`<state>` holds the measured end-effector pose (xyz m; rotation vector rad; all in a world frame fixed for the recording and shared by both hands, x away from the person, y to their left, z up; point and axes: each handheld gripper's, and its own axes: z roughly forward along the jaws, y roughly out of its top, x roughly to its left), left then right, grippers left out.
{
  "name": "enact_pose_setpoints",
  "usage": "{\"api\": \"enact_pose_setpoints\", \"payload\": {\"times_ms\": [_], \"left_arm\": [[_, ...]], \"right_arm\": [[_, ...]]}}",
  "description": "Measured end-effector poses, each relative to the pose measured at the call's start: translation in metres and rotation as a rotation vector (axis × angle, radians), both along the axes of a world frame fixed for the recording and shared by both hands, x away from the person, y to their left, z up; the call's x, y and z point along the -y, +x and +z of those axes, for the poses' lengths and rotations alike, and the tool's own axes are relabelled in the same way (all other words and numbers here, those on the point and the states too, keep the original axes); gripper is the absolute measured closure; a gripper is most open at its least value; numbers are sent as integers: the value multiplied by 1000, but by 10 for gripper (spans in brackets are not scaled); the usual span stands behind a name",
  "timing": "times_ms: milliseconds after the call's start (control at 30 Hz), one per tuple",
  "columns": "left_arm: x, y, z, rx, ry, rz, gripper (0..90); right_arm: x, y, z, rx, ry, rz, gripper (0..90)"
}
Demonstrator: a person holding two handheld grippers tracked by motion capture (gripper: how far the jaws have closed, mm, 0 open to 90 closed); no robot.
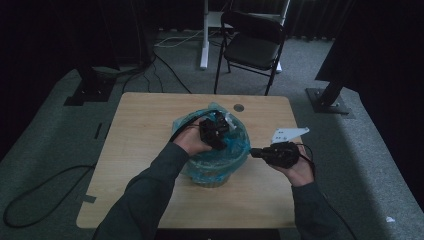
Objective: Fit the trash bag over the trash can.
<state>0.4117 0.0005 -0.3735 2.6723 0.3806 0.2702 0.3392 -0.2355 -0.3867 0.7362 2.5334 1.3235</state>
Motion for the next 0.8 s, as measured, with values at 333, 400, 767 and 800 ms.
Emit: {"api": "enact_pose_setpoints", "payload": {"times_ms": [333,400,767,800], "left_arm": [[9,-6,-7,-12,53,-32,582],[11,-7,-9,-25,74,-45,582],[6,-9,-7,-20,77,-20,591],[5,-10,-5,-11,57,-20,591]], "right_arm": [[0,0,0,-1,2,-1,897],[0,0,0,0,2,0,897],[2,0,1,3,4,-3,889],[2,0,1,3,4,-4,889]]}}
